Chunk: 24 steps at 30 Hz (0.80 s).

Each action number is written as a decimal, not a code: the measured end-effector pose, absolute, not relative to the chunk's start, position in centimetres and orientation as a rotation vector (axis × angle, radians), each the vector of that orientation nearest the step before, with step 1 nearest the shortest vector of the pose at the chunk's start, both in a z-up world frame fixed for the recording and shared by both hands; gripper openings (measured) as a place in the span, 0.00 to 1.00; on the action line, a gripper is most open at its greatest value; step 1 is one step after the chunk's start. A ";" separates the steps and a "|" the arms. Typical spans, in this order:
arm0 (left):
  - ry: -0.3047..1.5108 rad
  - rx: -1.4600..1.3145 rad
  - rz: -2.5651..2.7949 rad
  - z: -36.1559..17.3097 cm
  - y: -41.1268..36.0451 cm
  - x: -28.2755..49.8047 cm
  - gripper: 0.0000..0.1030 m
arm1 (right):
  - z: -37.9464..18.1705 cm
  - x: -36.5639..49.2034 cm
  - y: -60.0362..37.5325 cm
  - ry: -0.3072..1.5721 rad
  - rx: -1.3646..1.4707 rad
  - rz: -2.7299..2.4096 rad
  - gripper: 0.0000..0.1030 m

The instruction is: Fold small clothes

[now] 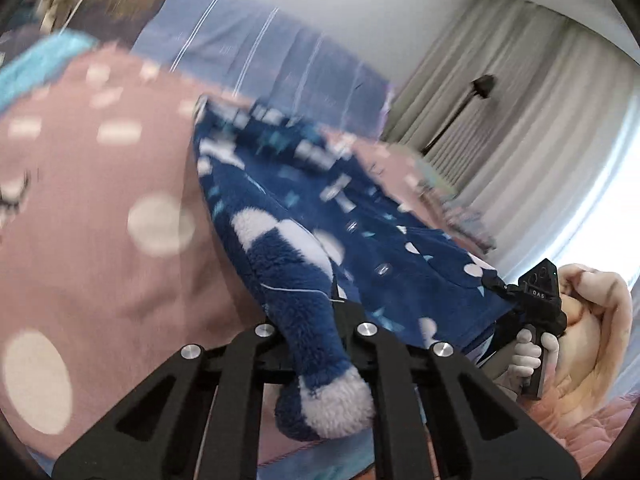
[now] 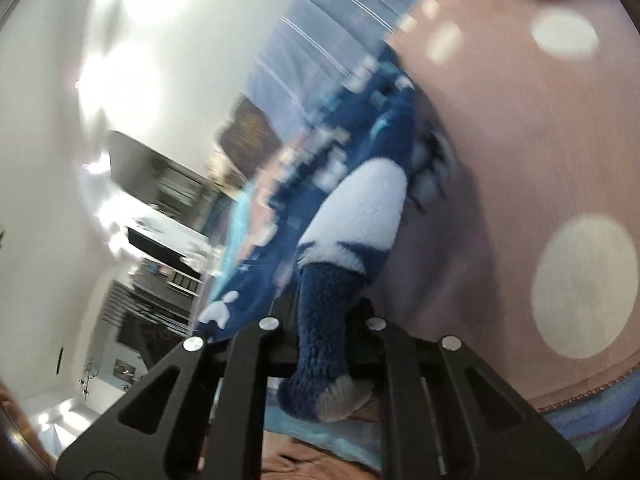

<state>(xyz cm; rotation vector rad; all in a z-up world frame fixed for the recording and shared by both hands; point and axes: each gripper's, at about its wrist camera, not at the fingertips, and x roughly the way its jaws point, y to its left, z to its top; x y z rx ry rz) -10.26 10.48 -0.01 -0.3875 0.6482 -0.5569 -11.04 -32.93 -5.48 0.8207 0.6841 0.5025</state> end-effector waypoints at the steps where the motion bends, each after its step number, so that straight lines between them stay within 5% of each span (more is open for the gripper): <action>1: 0.625 -0.399 -0.570 1.1 10.5 -10.8 0.09 | -4.7 -11.4 -32.9 0.664 0.815 0.517 0.10; 9: 0.383 -0.324 -0.626 8.9 10.7 -17.5 0.11 | 4.5 -19.6 -33.5 0.374 0.611 0.539 0.13; 24: 0.461 -0.317 -0.482 7.1 10.5 -7.8 0.11 | 3.3 -10.6 -32.3 0.407 0.560 0.410 0.17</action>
